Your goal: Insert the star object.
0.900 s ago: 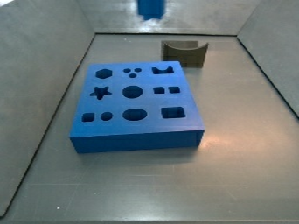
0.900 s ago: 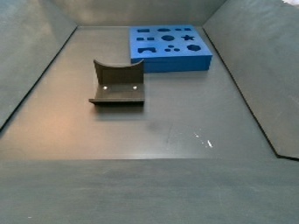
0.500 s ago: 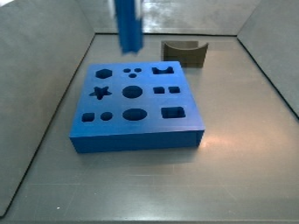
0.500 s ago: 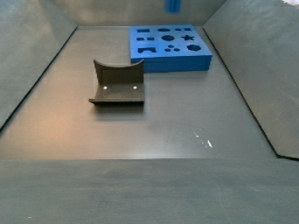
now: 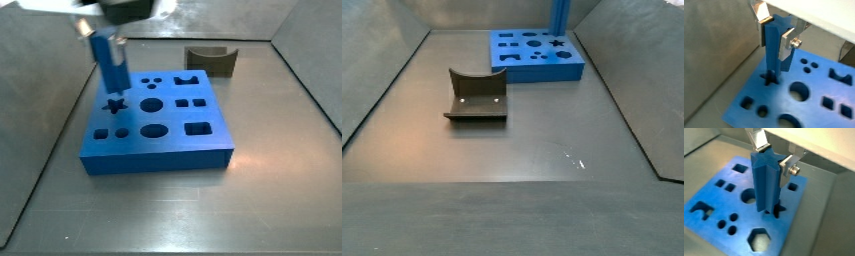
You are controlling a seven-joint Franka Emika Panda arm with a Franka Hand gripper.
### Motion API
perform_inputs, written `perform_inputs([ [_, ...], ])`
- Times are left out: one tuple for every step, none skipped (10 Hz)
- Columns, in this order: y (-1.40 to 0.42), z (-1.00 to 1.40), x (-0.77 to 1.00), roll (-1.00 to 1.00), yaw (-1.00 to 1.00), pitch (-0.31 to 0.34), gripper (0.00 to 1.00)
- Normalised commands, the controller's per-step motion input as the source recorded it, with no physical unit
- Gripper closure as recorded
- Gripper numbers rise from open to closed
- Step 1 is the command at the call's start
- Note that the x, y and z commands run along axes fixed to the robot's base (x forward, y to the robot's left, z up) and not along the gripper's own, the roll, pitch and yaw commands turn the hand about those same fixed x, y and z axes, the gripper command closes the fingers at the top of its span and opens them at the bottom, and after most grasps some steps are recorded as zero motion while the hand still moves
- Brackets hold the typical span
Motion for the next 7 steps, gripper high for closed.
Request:
perform_inputs([
  [-0.13, -0.27, -0.19, 0.0, -0.81, 0.0, 1.0],
  [-0.14, -0.29, -0.01, -0.02, -0.91, 0.0, 1.0],
  [-0.04, -0.21, -0.03, 0.0, -0.48, 0.0, 1.0],
  [0.0, -0.19, 0.0, -0.03, -0.34, 0.0, 1.0],
  [0.0, -0.2, 0.19, 0.0, -0.28, 0.031, 1.0],
  [0.0, -0.21, 0.15, 0.01, -0.19, 0.064, 1.0],
  [0.01, -0.23, 0.09, 0.0, -0.17, 0.081, 1.0],
])
